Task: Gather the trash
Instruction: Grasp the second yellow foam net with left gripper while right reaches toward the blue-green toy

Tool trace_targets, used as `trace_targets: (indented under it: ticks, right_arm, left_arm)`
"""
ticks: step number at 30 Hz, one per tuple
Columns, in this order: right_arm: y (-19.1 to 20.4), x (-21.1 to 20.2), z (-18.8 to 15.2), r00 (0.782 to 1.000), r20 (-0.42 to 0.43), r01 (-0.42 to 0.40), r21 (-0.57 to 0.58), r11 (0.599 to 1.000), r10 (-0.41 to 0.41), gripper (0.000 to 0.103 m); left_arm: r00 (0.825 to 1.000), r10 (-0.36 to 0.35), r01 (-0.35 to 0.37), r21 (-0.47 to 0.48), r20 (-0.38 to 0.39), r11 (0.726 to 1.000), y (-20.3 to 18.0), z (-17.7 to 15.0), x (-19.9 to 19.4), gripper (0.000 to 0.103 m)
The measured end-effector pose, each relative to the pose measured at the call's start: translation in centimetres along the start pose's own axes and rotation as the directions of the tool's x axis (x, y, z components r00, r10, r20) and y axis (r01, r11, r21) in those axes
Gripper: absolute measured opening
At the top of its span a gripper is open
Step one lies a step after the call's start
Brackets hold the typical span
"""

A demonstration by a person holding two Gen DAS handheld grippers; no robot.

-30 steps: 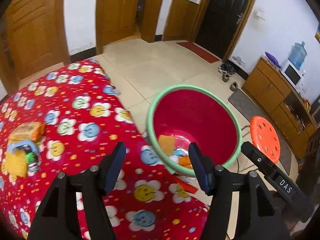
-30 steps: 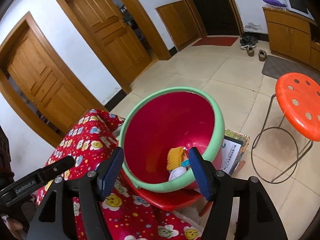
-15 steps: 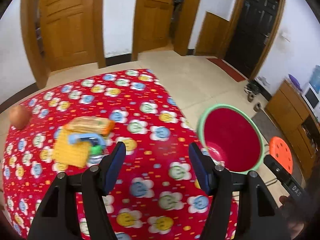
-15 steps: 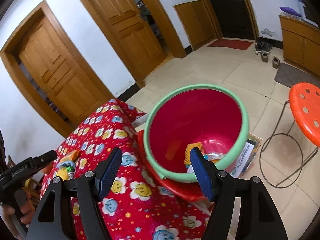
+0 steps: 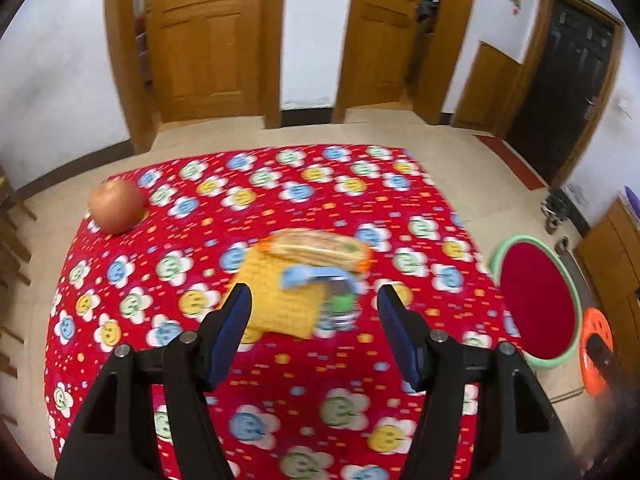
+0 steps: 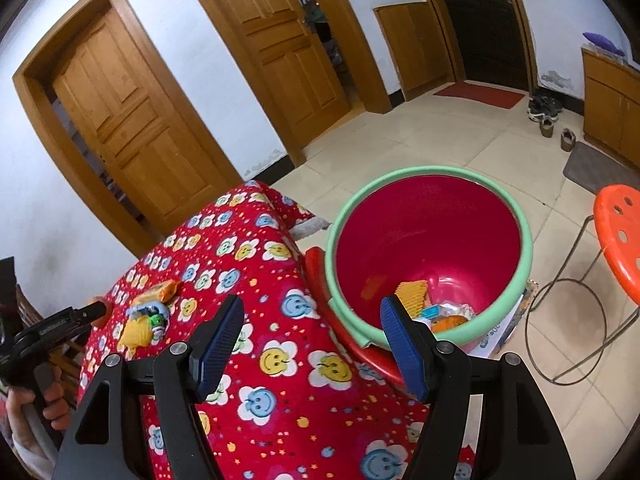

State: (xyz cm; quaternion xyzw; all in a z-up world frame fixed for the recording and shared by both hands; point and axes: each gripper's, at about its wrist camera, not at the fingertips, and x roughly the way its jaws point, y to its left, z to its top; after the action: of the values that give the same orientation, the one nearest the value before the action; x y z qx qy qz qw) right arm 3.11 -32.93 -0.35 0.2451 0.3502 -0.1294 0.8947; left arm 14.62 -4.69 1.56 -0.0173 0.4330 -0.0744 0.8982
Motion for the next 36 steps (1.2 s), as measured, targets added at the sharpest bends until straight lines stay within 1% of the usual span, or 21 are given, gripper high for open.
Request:
trace_targets:
  ticks: [4, 6, 12, 17, 21, 25, 26, 27, 29, 30, 32, 33, 34, 35, 36]
  right_arm:
    - [1.3, 0.7, -0.2, 1.0, -0.015, 0.006, -0.018, 1.0, -0.007, 0.072]
    - [1.6, 1.0, -0.3, 1.0, -0.022, 0.011, -0.028, 1.0, -0.012, 0.072]
    - [3.4, 2.2, -0.5, 0.998, -0.049, 0.024, -0.058, 0.998, -0.027, 0.072]
    - [4.8, 3.4, -0.8, 0.997, -0.071, 0.029, -0.081, 0.996, -0.035, 0.072]
    - [5.9, 4.3, -1.0, 0.996, -0.087, 0.03, -0.101, 0.994, -0.039, 0.072]
    - [7.2, 5.1, -1.2, 0.994, -0.099, 0.03, -0.13, 0.991, -0.043, 0.072]
    - [7.5, 5.3, -1.3, 0.994, -0.103, 0.031, -0.136, 0.99, -0.045, 0.072]
    - [7.7, 5.5, -1.4, 0.993, -0.106, 0.03, -0.138, 0.99, -0.045, 0.072]
    - [8.2, 5.9, -1.5, 0.992, -0.114, 0.028, -0.148, 0.989, -0.046, 0.072]
    - [8.5, 6.2, -1.6, 0.992, -0.117, 0.028, -0.153, 0.988, -0.046, 0.072]
    - [9.1, 6.6, -1.7, 0.991, -0.125, 0.023, -0.168, 0.986, -0.044, 0.072]
    - [9.3, 6.8, -1.8, 0.991, -0.127, 0.02, -0.174, 0.985, -0.043, 0.072]
    - [9.7, 7.0, -1.9, 0.991, -0.13, 0.017, -0.182, 0.983, -0.041, 0.072]
    - [10.0, 7.2, -1.9, 0.99, -0.133, 0.013, -0.19, 0.982, -0.039, 0.072]
    - [10.3, 7.4, -2.0, 0.99, -0.137, 0.011, -0.196, 0.981, -0.038, 0.072]
  left_arm:
    - [0.999, 0.022, -0.023, -0.036, -0.03, 0.999, 2.4, -0.2, 1.6, 0.065]
    - [0.999, 0.023, -0.025, -0.05, -0.048, 0.998, 3.4, -0.3, 2.4, 0.065]
    - [0.994, 0.005, -0.016, -0.091, -0.111, 0.996, 5.5, -0.8, 5.6, 0.065]
    - [0.991, -0.018, 0.002, -0.12, -0.132, 0.993, 6.5, -1.2, 7.1, 0.065]
    - [0.99, -0.06, 0.043, -0.135, -0.131, 0.99, 6.6, -1.5, 7.6, 0.065]
    - [0.98, -0.159, 0.138, -0.165, -0.122, 0.977, 6.4, -1.7, 7.9, 0.065]
    - [0.977, -0.174, 0.154, -0.164, -0.12, 0.974, 6.2, -1.8, 7.9, 0.062]
    - [0.976, -0.185, 0.166, -0.156, -0.117, 0.974, 6.0, -1.9, 7.9, 0.056]
    - [0.973, -0.2, 0.183, -0.143, -0.118, 0.973, 5.6, -2.0, 8.0, 0.049]
    - [0.972, -0.204, 0.188, -0.136, -0.118, 0.973, 5.4, -2.1, 8.1, 0.043]
    - [0.976, -0.189, 0.176, -0.117, -0.109, 0.977, 5.0, -2.3, 8.1, 0.036]
    - [0.976, -0.189, 0.178, -0.11, -0.103, 0.978, 5.2, -2.2, 8.2, 0.03]
    - [0.975, -0.197, 0.186, -0.107, -0.1, 0.977, 5.1, -2.2, 8.2, 0.026]
    - [0.973, -0.209, 0.199, -0.105, -0.098, 0.974, 4.7, -2.2, 8.2, 0.019]
    - [0.971, -0.218, 0.208, -0.102, -0.094, 0.973, 4.5, -2.1, 8.1, 0.017]
